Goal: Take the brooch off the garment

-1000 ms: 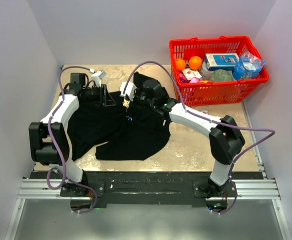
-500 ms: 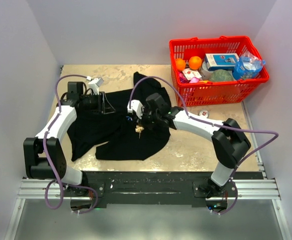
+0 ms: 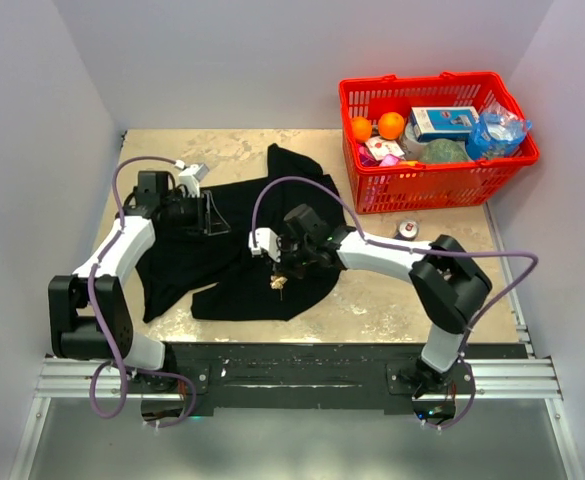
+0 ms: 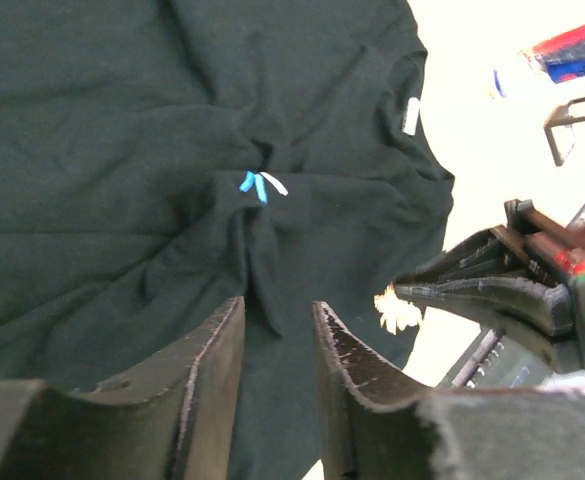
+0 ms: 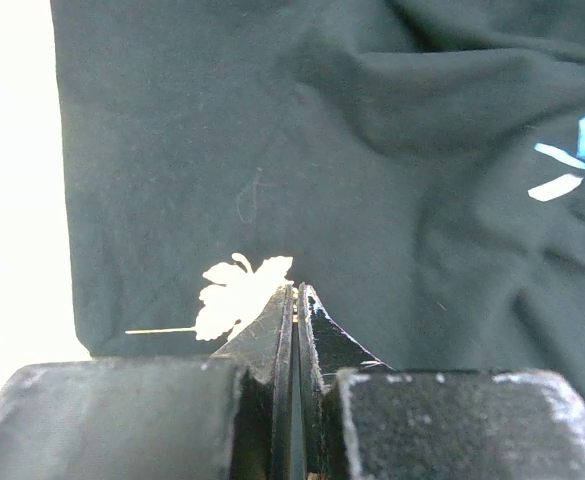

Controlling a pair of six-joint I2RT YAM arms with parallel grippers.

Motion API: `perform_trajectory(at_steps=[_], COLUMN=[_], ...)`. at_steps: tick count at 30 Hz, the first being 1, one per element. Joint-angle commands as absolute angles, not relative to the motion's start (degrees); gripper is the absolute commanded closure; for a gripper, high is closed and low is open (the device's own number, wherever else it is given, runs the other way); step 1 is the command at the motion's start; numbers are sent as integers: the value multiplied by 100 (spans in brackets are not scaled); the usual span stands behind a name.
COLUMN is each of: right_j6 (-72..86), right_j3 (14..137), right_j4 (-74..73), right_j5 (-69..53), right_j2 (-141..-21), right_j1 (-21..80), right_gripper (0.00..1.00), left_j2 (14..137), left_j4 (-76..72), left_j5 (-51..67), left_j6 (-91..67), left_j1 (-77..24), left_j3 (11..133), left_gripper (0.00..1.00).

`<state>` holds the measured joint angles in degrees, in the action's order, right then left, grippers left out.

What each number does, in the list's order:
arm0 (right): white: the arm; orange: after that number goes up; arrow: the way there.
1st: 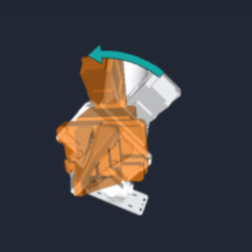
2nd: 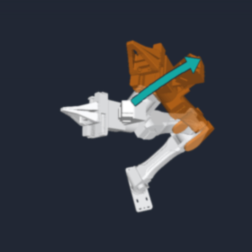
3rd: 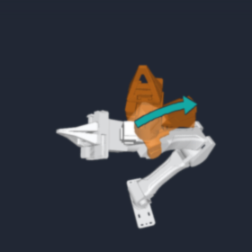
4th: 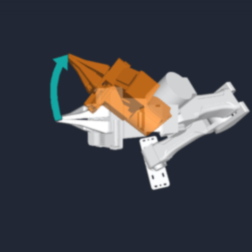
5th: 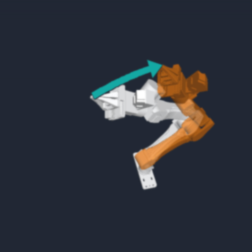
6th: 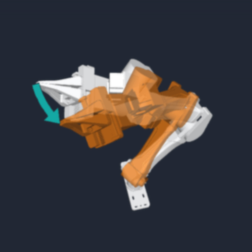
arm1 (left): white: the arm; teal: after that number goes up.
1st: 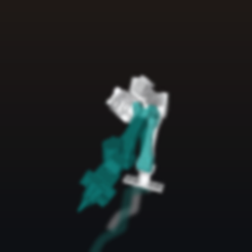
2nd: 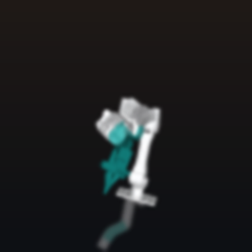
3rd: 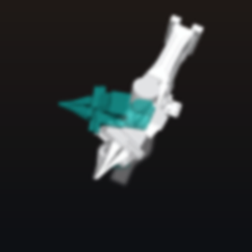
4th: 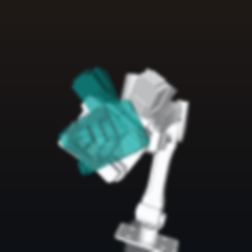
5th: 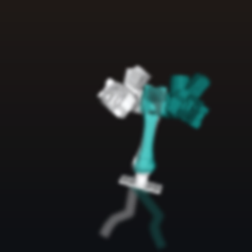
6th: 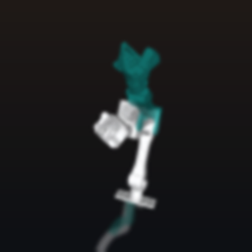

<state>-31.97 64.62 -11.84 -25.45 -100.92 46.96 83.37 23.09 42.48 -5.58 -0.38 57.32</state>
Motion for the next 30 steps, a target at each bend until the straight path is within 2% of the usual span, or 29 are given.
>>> perform_trajectory(at_steps=[1,5,8,11,15,23,30], right_j6=[-3287,-3488,-3385,-3165,-3041,-2769,-2136], right_j3=[6574,6601,6618,6838,6689,6109,6030], right_j4=[-730,-729,-825,-1098,-1230,-1450,-1608], right_j5=[-2453,-2610,-2532,-2216,-2030,-1837,-1714], right_j2=[-10467,-10600,-10530,-10311,-9451,-9105,-8904], right_j1=[4808,4843,4887,4861,4825,4825,4746], right_gripper=[100,100,76,66,49,51,55], left_j2=[8086,8165,8384,8560,8841,9404,9747], left_j4=[1689,1486,1468,1450,1336,1292,1556], left_j5=[3920,4148,4210,4402,4973,5528,5757], left_j6=[-852,-1055,-1020,-1002,-827,-274,-26], left_j1=[0,-35,-97,-105,-246,-685,-1335], left_j3=[5213,5028,5010,5027,5010,5220,5467], left_gripper=[60,60,60,61,63,86,72])
